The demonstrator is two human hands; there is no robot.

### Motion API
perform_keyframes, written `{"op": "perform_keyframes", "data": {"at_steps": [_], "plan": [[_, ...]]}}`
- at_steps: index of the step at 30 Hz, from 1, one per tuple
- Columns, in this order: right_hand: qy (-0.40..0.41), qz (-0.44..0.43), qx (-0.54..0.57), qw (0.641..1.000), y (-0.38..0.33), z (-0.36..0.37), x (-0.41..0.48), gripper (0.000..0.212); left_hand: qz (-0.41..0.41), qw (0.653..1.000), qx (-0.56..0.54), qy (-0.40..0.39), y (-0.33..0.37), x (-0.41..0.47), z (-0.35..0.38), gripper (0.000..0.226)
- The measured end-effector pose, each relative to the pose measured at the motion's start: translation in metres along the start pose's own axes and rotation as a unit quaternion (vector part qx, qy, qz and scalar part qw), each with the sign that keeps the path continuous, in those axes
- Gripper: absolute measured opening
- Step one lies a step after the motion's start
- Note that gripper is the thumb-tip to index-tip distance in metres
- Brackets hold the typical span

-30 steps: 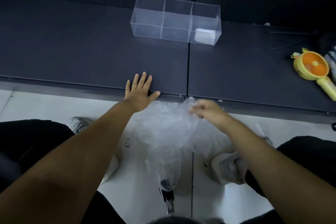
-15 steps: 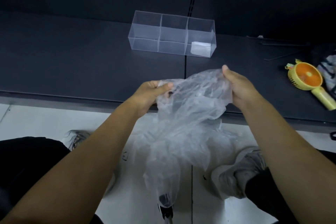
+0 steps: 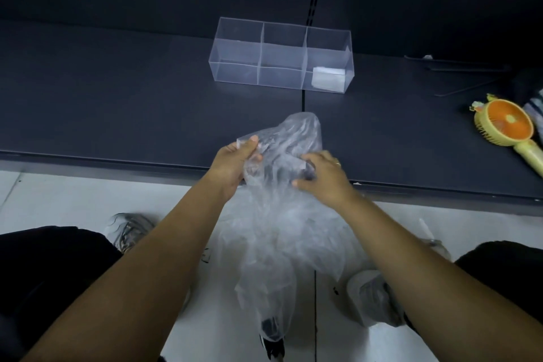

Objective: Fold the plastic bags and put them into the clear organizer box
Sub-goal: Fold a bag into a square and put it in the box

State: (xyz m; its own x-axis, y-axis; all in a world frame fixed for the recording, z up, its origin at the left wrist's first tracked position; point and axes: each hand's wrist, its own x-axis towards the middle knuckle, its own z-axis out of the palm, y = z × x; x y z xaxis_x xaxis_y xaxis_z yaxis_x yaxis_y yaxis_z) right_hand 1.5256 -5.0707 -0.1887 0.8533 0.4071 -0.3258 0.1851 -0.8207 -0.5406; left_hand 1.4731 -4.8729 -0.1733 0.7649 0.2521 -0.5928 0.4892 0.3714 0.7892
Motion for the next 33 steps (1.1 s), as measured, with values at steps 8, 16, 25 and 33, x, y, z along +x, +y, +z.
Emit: {"op": "perform_keyframes", "data": {"at_steps": [8,16,25,33], "plan": [[0.115,0.048,0.220,0.968,0.019,0.003,0.015,0.009,-0.042,0.973,0.047,0.221,-0.002,0.014,-0.027,0.031],[0.066,0.001,0.468,0.881,0.013,-0.057,0.008,0.021,0.088,0.901,0.245,0.346,0.024,0.016,-0.042,0.043],[-0.013,-0.075,0.519,0.852,-0.031,-0.087,0.000,0.021,0.155,0.939,0.279,-0.125,0.059,-0.013,0.032,0.060],[0.048,0.011,0.539,0.841,-0.034,-0.071,0.000,0.017,0.009,0.992,-0.039,-0.119,0.045,-0.019,0.042,0.034]]}}
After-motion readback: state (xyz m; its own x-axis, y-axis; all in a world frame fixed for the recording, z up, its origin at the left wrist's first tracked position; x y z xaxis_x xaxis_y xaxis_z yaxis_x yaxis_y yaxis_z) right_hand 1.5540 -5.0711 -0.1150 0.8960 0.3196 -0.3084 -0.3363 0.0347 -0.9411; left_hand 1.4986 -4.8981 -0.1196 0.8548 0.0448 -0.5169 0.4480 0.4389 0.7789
